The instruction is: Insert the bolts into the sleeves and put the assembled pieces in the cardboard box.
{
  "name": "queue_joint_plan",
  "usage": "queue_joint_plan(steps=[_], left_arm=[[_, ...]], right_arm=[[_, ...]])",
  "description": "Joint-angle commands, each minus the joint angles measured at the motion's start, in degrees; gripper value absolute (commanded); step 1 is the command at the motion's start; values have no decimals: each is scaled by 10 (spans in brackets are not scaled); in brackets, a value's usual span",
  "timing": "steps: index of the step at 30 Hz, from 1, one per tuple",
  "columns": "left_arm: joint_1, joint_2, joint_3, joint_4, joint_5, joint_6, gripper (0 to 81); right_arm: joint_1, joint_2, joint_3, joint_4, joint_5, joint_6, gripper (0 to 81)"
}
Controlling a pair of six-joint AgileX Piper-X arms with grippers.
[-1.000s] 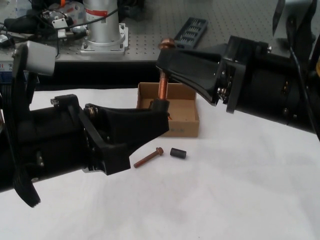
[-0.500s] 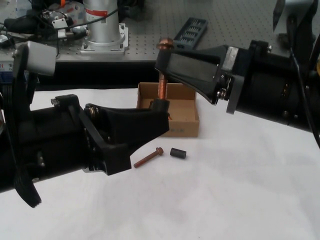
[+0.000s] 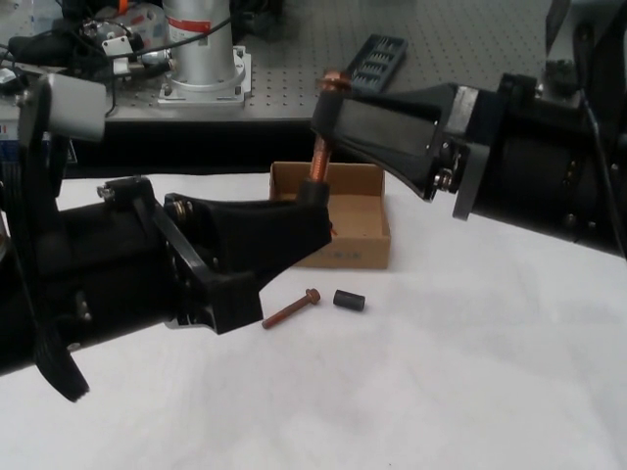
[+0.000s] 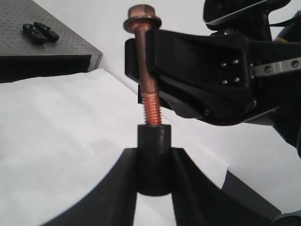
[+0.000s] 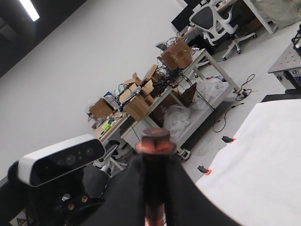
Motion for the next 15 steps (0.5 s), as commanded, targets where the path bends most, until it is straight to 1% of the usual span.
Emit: queue_joint_plan(steps=[1,7,10,15], left_arm=[[3,-1,-6,-29,-35,3,6],[3,-1,-6,-29,-35,3,6],[3,-1,-6,-29,-25,3,6],[3,-1,-6,-29,0,-6,6]], right_arm=[[1,-16,-4,7,-16,-9,19],[1,-16,-4,27,-31,-13,19],[1,-16,-4,29,-53,-33,19],[1,-16,-4,44,-92,-35,19]])
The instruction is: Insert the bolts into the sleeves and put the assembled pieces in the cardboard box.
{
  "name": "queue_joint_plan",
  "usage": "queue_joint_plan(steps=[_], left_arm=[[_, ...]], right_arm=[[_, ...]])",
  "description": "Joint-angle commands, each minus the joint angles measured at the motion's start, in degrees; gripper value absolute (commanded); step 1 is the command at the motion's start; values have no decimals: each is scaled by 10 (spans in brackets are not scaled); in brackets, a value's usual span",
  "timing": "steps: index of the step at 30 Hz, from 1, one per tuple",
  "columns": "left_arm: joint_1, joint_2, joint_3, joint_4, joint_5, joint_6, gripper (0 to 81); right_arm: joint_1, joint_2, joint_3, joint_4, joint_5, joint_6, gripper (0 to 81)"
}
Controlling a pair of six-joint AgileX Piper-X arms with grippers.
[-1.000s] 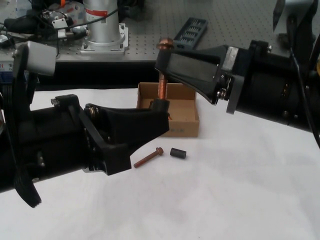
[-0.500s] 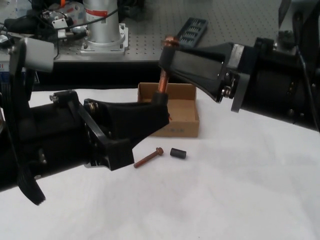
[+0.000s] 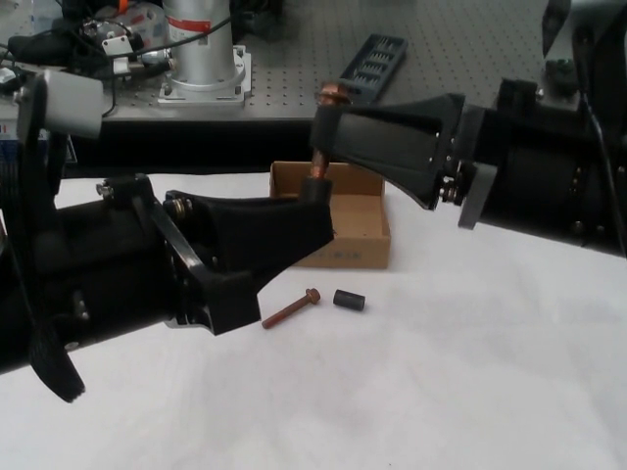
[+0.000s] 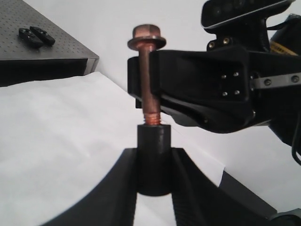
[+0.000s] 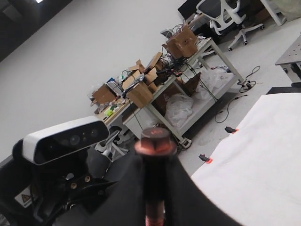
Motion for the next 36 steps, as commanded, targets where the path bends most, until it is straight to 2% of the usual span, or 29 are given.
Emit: queue_joint_plan(steps=[1,9,15,22,31,33,36], left_arm=[[3,-1,-6,-21,-11,-3,6],[3,-1,-6,-3,-9,-3,6],[3,-1,-6,-20,-10,-3,6],[3,-1,-6,-20,-9,-3,6],[3,-1,-6,-20,-12,10,6],[3,-1,-6,-20,-12,15,6],[3,-1,-6,-20,-12,19,6]], right_arm=[[2,-9,-2,17,-47,0,19],[2,-9,-2,22,-93,-11,19],[2,-9,-2,88,-113,-42,19],[2,-9,-5,107,-115,-74,19],[2,-9,-4,107,-113,-71,4],[2,-9,-4,107,-112,-71,74],[2,-9,-4,107,-96,-64,334]])
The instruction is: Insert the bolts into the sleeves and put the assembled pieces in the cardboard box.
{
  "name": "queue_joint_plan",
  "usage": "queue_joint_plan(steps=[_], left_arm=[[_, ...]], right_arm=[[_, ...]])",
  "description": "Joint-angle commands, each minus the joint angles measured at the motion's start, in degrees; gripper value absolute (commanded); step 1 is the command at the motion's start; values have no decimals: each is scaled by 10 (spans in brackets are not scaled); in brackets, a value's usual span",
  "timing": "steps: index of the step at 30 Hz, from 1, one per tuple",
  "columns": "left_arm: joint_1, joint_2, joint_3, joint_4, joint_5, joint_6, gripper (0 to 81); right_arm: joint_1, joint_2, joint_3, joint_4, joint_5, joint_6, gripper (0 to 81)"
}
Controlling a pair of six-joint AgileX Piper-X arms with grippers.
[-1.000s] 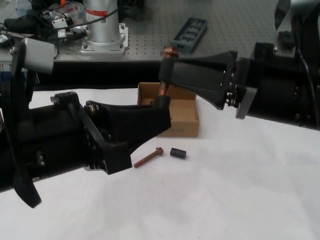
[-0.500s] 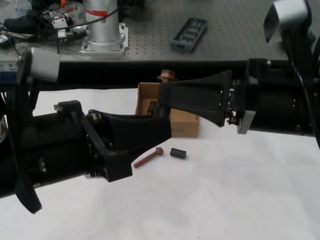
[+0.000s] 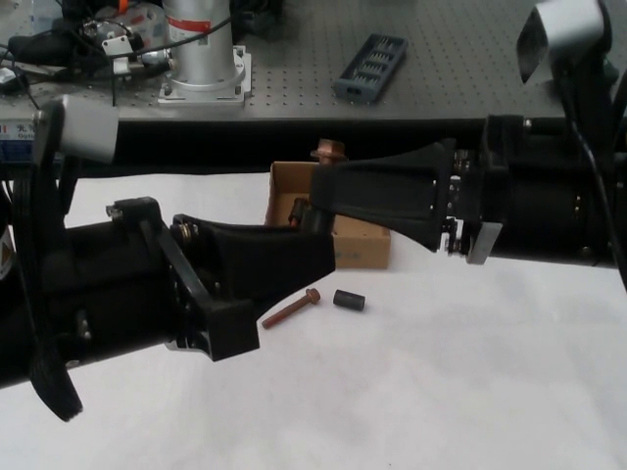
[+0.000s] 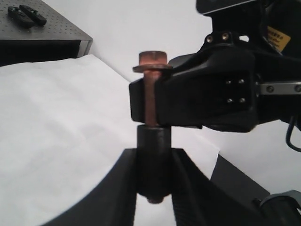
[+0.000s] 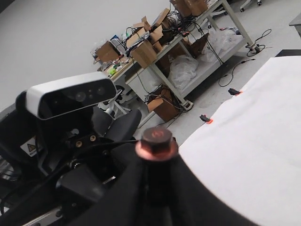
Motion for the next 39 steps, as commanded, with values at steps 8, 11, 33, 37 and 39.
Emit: queue_joint_plan(steps=[8,11,33,37,39], left_arm=[[3,-3,-12,-48,-23,17,6],[3,-3,-12,-73,-25,18,6],[84,46,-25,7,-35,98,6],[100,128,-73,24,-21,128,6],[100,183,-109,38,-21,142,6]], right_arm=[[6,-4,0,22,-1,35,457],[6,-4,0,28,-1,36,457],[-92,-73,-5,185,-88,-84,439],[-131,-102,-5,327,-81,-182,439],[-144,-118,-5,408,-69,-246,406]])
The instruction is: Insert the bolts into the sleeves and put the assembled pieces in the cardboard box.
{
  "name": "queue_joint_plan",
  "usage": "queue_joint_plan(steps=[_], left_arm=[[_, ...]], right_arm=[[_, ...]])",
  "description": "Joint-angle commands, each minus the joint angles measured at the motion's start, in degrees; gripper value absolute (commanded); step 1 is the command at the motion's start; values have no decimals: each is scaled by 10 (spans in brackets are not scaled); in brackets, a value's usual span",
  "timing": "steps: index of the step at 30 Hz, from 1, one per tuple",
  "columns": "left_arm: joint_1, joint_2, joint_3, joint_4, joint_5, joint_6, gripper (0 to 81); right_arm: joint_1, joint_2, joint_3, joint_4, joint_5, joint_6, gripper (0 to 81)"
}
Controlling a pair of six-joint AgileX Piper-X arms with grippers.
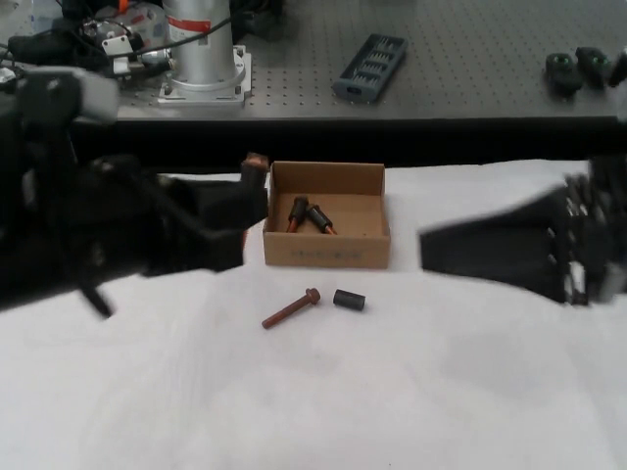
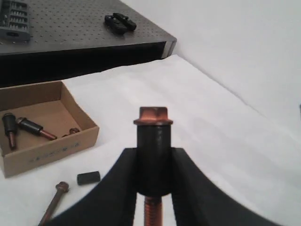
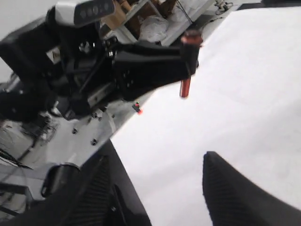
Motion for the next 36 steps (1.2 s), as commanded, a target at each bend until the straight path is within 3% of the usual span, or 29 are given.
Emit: queue_joint_plan(steps=[1,7,19,22,27,29,34,36], left_arm=[[1,46,-58,13,13,30,6],[1,226,-242,119,22,115,6],[1,548,-626,306,-48,208,6],[1,603,-675,314,-86,216,6],[5,663,-719,311,-83,216,3],[5,679,-723,310,-83,215,62],[5,690,-723,306,-102,204,414],[5,690,-723,307,-127,204,491]], right_arm=[[-6,-10,-6,47,0,-39,370],[-27,-46,-6,198,43,-141,24],[-34,-50,-6,209,262,-148,20],[-34,-50,-6,204,262,-148,20],[-34,-50,-6,204,262,-148,20],[-34,-50,-6,204,262,-148,20],[-34,-50,-6,204,262,-148,20],[-34,-50,-6,204,262,-148,20]])
